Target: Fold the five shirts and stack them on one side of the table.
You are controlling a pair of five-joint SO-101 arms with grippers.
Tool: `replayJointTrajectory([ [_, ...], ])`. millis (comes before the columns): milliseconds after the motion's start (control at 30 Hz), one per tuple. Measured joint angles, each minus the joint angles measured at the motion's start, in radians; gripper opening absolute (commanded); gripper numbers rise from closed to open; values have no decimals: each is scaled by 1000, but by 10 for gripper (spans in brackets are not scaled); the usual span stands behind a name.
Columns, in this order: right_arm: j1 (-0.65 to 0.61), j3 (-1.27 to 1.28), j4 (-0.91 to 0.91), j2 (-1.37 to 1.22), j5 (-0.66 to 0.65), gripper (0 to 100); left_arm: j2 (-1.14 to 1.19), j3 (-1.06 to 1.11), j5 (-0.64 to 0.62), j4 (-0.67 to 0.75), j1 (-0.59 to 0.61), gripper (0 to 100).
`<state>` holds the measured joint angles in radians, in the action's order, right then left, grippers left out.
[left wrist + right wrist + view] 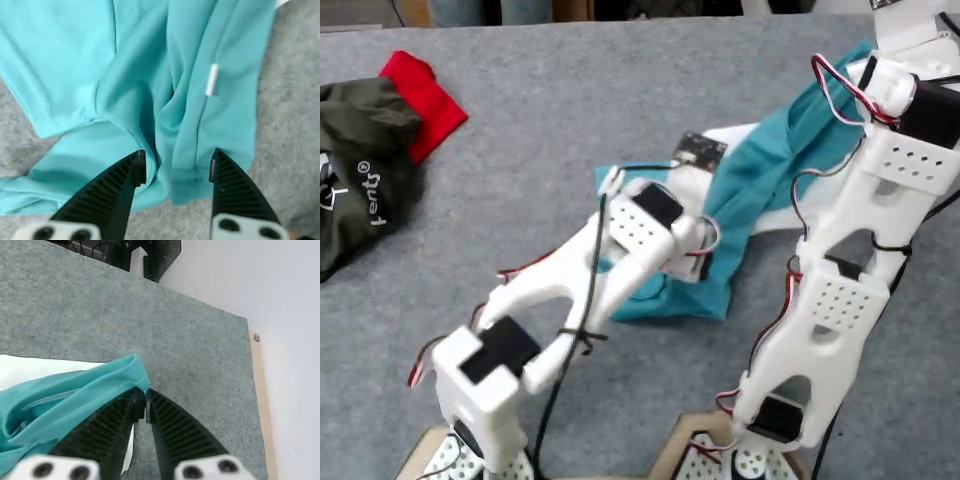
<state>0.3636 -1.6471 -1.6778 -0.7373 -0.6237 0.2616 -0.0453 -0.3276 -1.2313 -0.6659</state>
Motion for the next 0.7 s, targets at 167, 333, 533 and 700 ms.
replayJointTrajectory([
  [167, 0, 0, 0, 0, 0, 14, 68, -11, -12, 0, -6, 224],
  [333, 0, 0, 0, 0, 0, 14, 66, -11, -12, 0, -25, 223],
  [533, 0, 0, 0, 0, 0, 14, 66, -11, -14, -6, -74, 223],
  [700, 0, 0, 0, 0, 0, 14, 66, -11, -14, -6, -83, 156],
])
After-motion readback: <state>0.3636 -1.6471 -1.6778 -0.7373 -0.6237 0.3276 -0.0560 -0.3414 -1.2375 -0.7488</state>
